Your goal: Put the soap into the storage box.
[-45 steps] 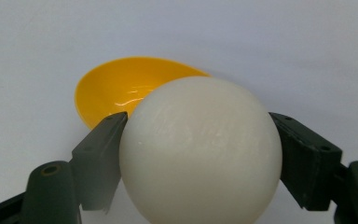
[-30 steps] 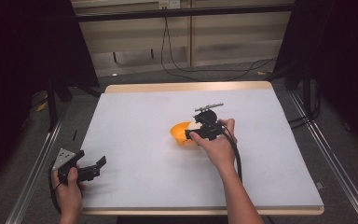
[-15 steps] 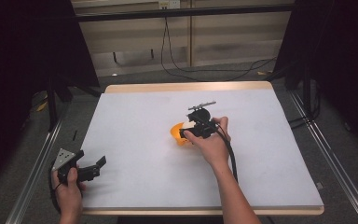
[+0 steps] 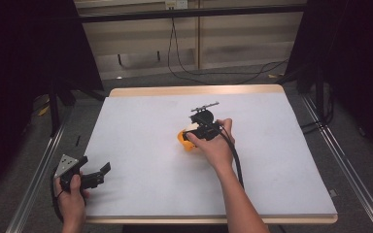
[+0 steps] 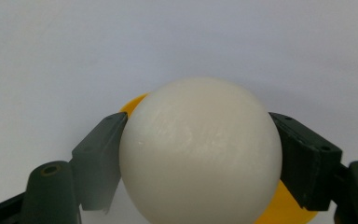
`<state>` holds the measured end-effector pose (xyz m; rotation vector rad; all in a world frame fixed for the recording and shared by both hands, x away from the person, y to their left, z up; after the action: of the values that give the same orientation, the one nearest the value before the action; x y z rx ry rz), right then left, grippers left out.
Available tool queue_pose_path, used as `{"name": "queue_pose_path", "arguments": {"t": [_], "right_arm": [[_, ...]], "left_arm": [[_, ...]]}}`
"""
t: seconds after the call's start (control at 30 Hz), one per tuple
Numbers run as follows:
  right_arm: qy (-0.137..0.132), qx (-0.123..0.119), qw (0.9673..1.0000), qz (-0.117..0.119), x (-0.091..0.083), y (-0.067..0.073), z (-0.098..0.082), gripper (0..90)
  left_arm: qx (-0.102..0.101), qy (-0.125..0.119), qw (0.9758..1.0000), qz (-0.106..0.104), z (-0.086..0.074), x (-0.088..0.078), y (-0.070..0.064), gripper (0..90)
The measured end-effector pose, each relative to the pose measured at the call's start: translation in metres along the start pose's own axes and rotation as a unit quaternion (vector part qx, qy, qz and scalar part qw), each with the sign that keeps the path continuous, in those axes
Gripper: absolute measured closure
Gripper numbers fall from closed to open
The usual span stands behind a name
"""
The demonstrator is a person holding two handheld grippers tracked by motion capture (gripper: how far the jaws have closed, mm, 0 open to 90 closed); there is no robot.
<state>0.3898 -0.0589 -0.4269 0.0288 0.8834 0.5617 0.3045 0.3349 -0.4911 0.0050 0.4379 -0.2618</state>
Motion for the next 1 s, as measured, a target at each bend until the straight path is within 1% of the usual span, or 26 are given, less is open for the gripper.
{"name": "queue_pose_path", "arguments": {"t": [0.33,0.77,1.0], "right_arm": [[0.007,0.013,0.9999,-0.008,0.008,-0.004,0.0,23.8],[0.014,0.018,0.9997,-0.013,0.013,-0.005,-0.001,23.7],[0.018,0.023,0.9994,-0.017,0.016,-0.009,-0.003,23.7]], "left_arm": [[-0.002,0.0,1.0,-0.001,0.0,0.0,0.0,1.3],[0.0,0.001,1.0,-0.002,0.0,0.0,0.0,1.3],[0.002,0.001,1.0,-0.002,0.0,0.0,0.0,1.3]]}}
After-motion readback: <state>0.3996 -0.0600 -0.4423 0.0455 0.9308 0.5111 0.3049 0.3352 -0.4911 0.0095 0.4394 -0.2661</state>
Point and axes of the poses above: each handheld gripper's, and its own axes: x roughly forward along the jaws, z roughly out of its top, y roughly to its left, the point moved 2 cm from there along x, roughly forward along the jaws, and after that the axes turned 11 degrees about z, right-handed, at the moved point
